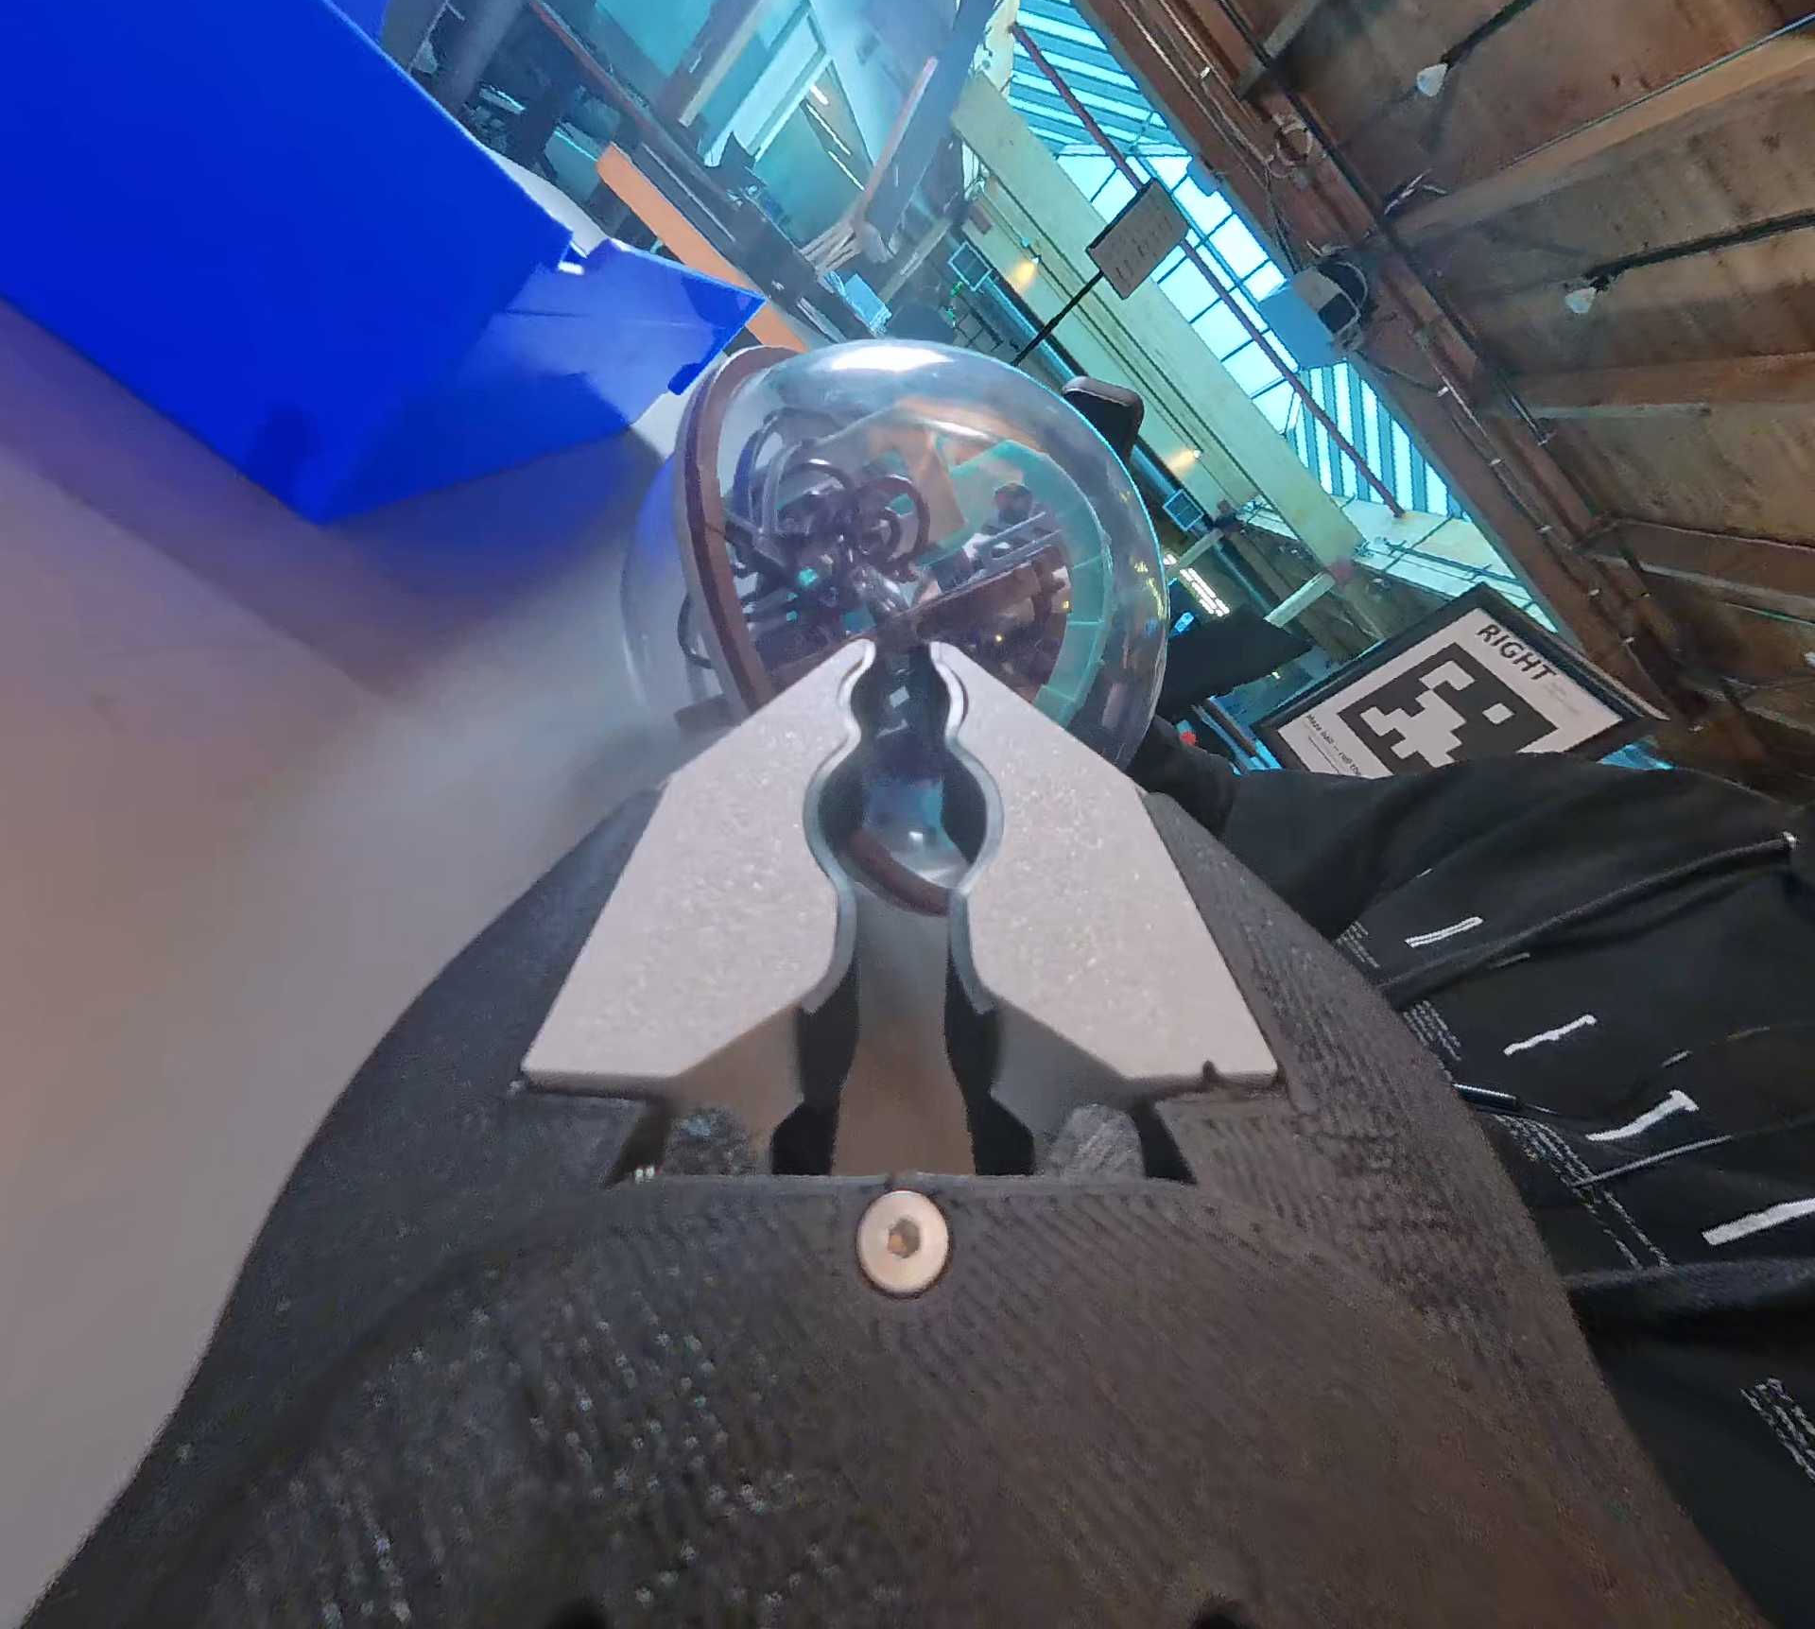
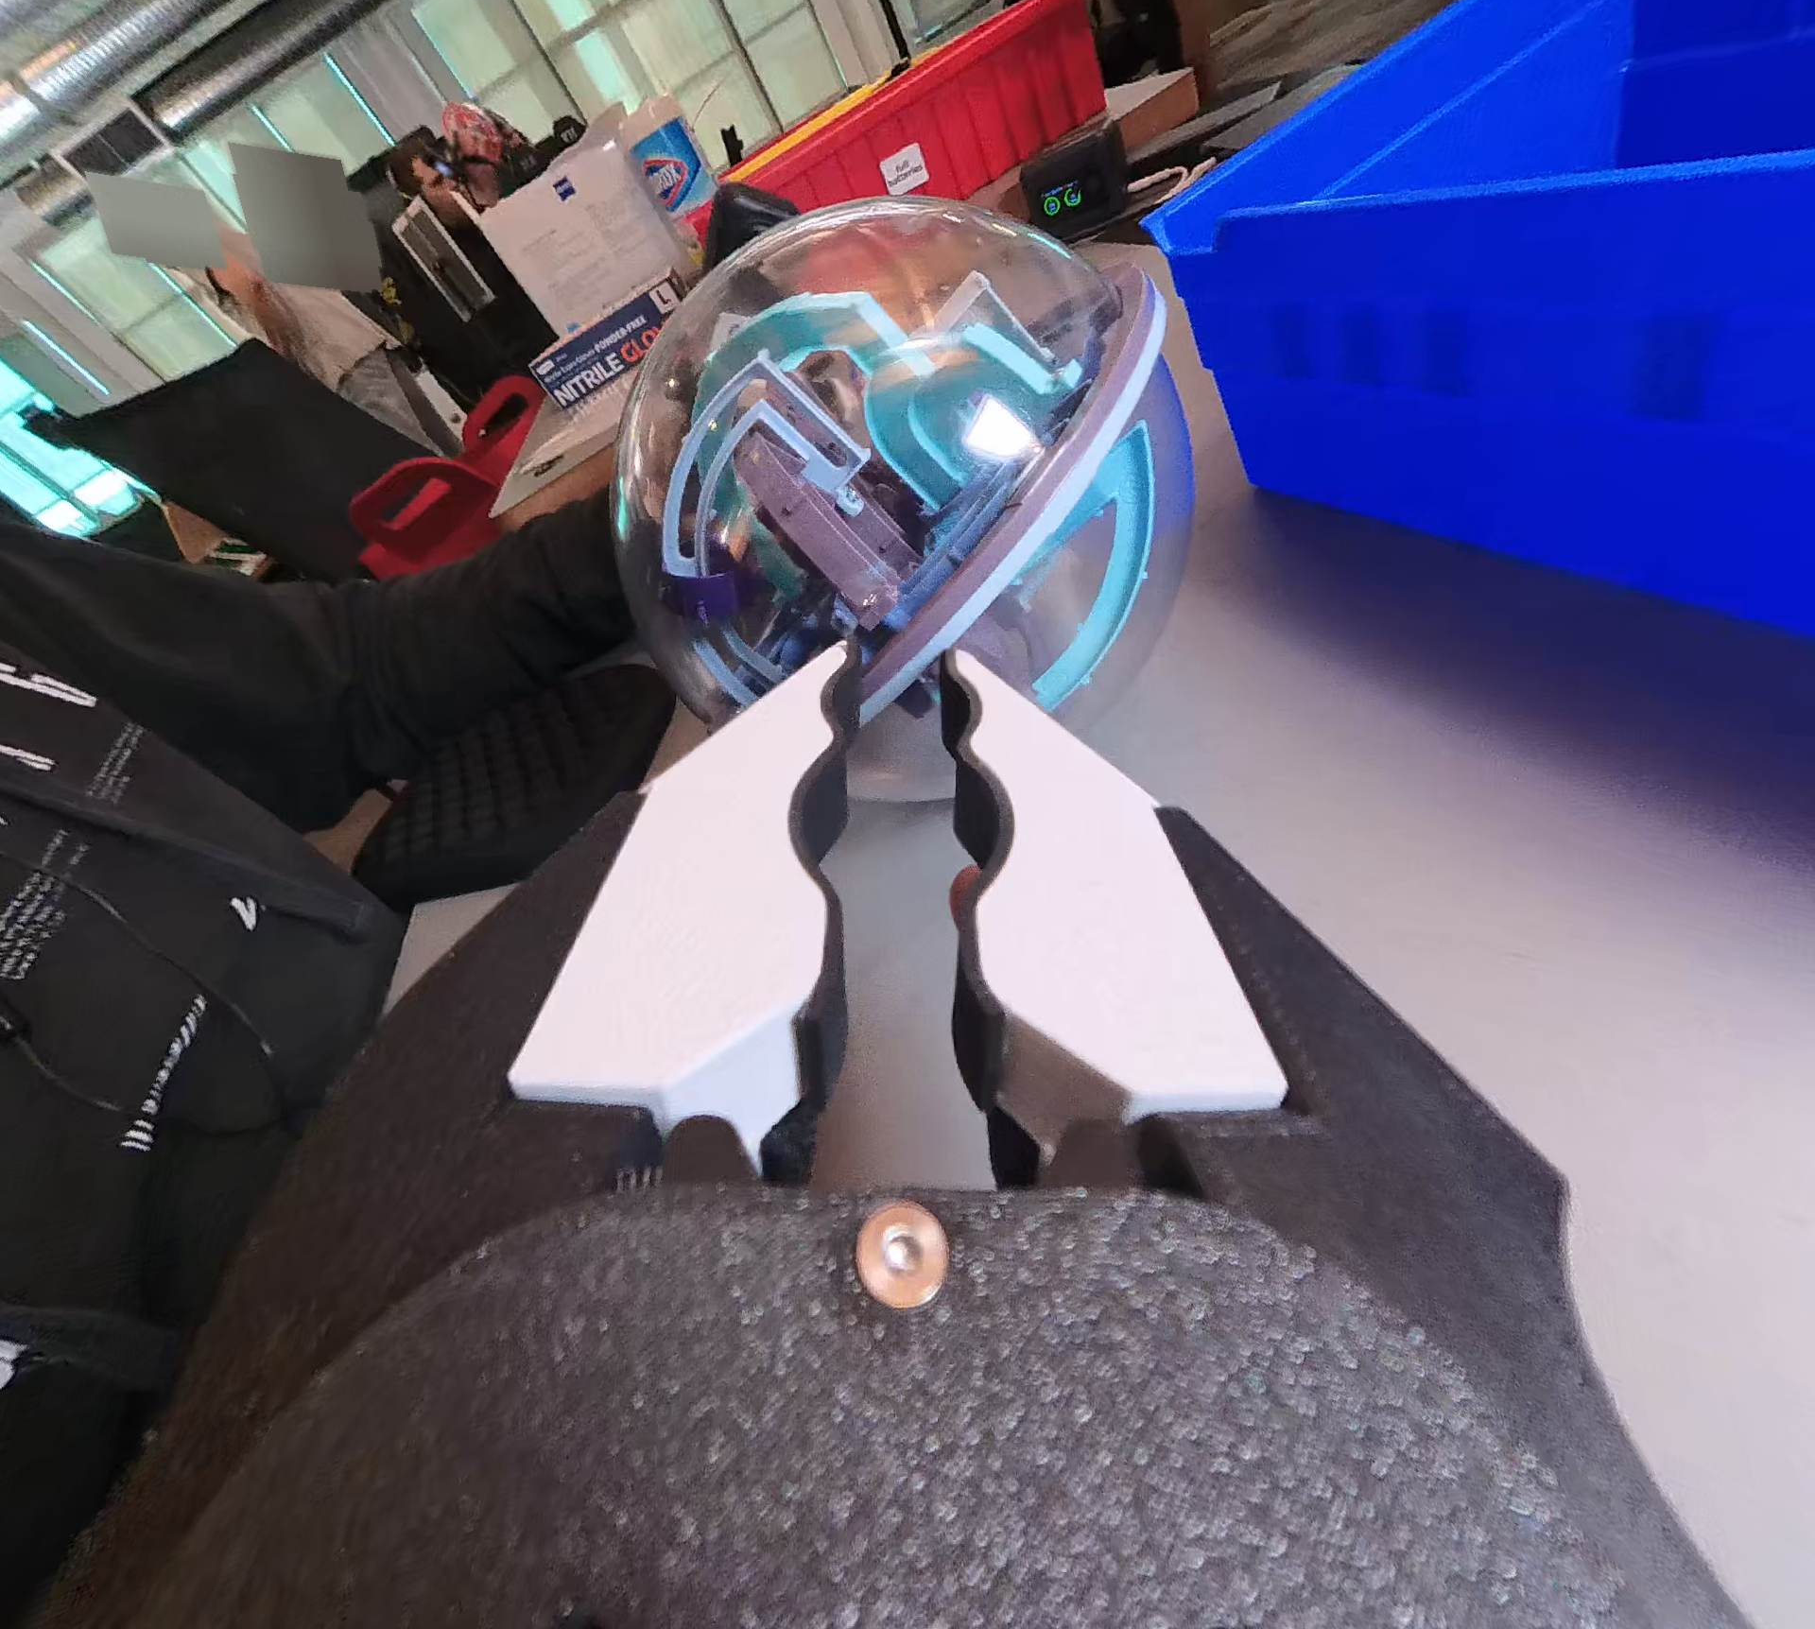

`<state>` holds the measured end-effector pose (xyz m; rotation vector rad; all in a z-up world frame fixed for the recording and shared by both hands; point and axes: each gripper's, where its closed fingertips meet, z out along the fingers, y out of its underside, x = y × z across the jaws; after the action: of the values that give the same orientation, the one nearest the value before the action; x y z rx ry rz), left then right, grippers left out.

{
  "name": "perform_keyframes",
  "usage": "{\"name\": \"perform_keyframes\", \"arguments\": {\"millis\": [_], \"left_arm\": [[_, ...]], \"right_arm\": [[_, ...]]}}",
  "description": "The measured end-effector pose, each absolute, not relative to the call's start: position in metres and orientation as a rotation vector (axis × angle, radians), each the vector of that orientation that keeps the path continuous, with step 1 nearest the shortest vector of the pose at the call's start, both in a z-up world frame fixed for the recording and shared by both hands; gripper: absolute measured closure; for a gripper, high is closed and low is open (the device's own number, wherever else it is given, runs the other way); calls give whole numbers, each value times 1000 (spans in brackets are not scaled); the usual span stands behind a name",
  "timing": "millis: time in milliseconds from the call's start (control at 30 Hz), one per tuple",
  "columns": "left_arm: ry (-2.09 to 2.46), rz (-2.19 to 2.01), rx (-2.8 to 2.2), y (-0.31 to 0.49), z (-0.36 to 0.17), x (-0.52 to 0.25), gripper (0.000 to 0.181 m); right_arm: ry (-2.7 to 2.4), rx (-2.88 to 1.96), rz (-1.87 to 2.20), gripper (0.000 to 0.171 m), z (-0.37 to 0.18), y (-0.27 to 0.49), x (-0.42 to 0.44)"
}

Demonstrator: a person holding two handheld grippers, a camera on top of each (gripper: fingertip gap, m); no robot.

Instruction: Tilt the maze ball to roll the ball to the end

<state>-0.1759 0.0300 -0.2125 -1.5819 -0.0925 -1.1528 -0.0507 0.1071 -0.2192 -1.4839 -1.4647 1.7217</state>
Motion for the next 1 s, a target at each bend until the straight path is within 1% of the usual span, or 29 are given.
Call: {"name": "perform_keyframes", "arguments": {"millis": [67,467,667,800,867,900,933,1000], "left_arm": [[-82,-1163,-1566,29,-211,-174,181],[-63,-1084,-1676,34,-227,-167,181],[-102,-1099,-1620,33,-220,-179,181],[-176,-1054,-1634,40,-226,-193,143],[-207,-1078,-1648,43,-229,-191,138],[-205,-1111,-1647,44,-229,-186,139],[-199,-1146,-1649,45,-229,-180,144],[-163,-1200,-1637,44,-226,-167,162]], "right_arm": [[-1463,-1488,1735,159,-219,106,-50],[-1332,-1494,1772,164,-210,123,-52],[-1325,-1485,1761,164,-207,127,-51],[-1330,-1499,1810,165,-207,124,-50],[-1305,-1578,1847,166,-211,128,-50],[-1289,-1628,1868,166,-215,131,-49],[-1269,-1667,1892,167,-218,134,-49],[-1224,-1725,1942,166,-223,139,-49]]}}
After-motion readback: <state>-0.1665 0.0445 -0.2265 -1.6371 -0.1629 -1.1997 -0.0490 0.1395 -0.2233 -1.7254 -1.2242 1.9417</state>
